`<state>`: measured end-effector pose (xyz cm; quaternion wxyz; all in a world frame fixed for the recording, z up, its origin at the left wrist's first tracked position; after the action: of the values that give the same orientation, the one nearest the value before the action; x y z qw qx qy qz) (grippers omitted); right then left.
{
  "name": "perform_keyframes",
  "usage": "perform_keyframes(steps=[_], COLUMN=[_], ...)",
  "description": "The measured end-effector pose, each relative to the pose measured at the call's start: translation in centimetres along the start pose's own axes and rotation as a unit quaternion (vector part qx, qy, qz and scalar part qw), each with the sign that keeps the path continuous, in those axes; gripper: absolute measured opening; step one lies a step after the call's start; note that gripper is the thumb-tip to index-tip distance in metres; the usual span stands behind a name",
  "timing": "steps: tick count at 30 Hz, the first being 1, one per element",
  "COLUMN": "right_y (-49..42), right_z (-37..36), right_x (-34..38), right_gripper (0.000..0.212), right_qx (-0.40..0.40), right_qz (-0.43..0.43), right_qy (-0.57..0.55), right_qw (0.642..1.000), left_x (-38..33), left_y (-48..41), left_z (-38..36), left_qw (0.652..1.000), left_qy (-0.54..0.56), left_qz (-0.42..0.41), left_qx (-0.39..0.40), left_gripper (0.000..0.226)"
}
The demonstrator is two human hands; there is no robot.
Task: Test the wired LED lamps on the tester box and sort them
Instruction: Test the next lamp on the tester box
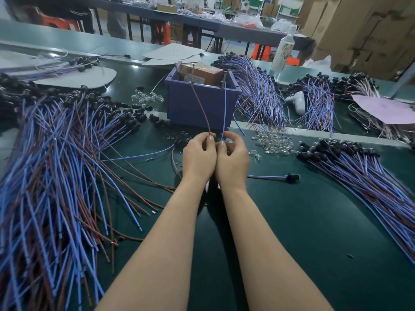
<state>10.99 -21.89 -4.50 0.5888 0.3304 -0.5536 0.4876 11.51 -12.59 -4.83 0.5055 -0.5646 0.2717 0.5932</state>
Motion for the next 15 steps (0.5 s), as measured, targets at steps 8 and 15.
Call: perform_keyframes(steps=[8,15], right_y=[-0.21,-0.28], right_z=[-0.18,-0.38], right_x=[0.12,0.43], right_gripper=[0.024,0.017], right_qx=[0.0,0.002], right_qz=[0.003,-0.012], right_qy=[0.006,-0.007], right_qw=[1.0,1.0], left_x=[-0.14,0.07], left_y=[-0.54,-0.93], left_z=[0.0,0.11], left_qw=[1.0,1.0], left_qy=[-0.007,0.0], left_qz=[0.004,0.016], left_qx=[-0.006,-0.011], left_gripper=[0.023,0.023])
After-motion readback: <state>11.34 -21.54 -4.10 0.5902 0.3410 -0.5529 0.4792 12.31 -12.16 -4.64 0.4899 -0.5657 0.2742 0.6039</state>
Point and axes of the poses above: each hand's wrist, its own y-axis away from the middle knuckle, its own z-axis out of the back of the hand, x = y × z, the point moved 5 cm from there along -y, towards the middle knuckle, and after that the axes turned 4 degrees about -z, right-handed, at the moved point
